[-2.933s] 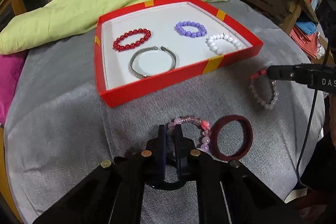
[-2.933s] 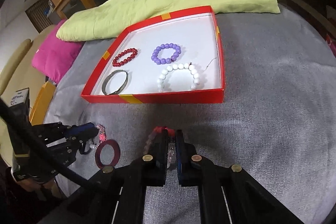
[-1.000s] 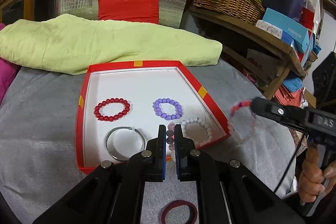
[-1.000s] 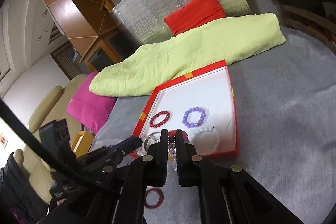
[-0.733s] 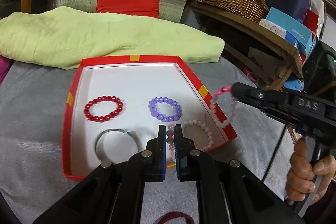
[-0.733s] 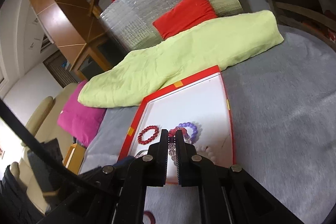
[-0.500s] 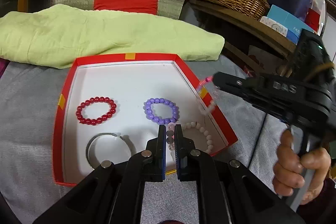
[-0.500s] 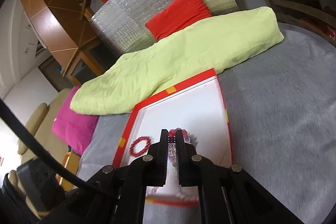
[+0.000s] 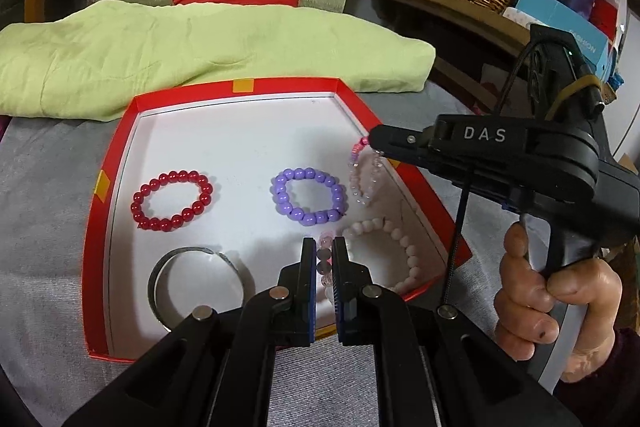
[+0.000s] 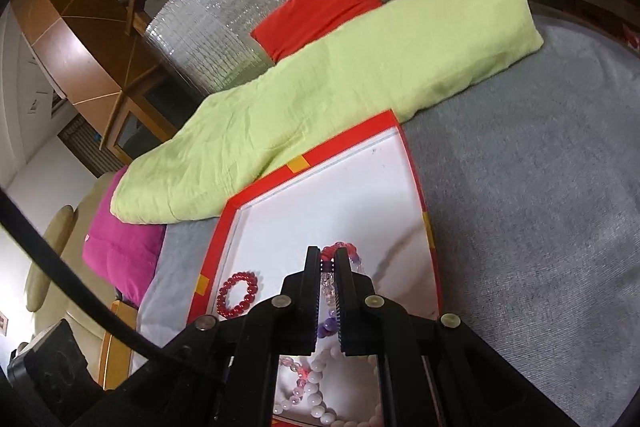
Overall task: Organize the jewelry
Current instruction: 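Carry both bracelets into the red box beside the others and open both tools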
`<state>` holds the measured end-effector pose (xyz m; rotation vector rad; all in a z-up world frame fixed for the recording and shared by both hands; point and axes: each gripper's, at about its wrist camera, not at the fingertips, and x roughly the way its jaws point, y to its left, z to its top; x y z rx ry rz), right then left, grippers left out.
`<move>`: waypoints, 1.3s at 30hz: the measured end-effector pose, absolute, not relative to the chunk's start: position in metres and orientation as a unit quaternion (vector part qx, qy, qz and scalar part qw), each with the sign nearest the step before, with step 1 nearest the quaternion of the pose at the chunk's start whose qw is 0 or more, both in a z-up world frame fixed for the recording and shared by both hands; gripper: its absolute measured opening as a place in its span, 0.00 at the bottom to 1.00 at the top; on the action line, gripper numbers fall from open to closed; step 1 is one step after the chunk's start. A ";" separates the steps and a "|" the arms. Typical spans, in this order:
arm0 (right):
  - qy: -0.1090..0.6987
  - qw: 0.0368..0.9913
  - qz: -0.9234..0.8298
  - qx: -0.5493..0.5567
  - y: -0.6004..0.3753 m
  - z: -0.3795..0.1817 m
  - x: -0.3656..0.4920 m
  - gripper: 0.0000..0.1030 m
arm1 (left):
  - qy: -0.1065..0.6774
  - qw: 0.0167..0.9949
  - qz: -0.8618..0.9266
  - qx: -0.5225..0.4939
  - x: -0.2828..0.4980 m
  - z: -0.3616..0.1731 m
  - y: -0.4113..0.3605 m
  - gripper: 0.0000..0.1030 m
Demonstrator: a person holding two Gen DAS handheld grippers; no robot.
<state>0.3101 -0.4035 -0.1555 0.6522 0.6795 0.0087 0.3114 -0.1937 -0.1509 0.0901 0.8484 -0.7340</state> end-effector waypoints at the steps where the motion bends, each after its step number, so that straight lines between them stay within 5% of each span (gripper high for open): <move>1: 0.330 0.891 0.000 0.313 -0.404 -0.157 0.310 0.07 | 0.406 0.845 -0.345 0.043 0.313 -0.152 -0.193 0.08; 21: 0.350 0.886 -0.033 0.304 -0.410 -0.164 0.308 0.10 | 0.398 0.860 -0.309 0.083 0.315 -0.152 -0.194 0.08; 25: 0.344 0.886 -0.037 0.308 -0.413 -0.161 0.305 0.24 | 0.386 0.869 -0.301 0.070 0.317 -0.145 -0.186 0.17; 39: 0.333 0.905 -0.007 0.264 -0.405 -0.136 0.274 0.24 | 0.353 0.913 -0.201 0.047 0.325 -0.123 -0.110 0.32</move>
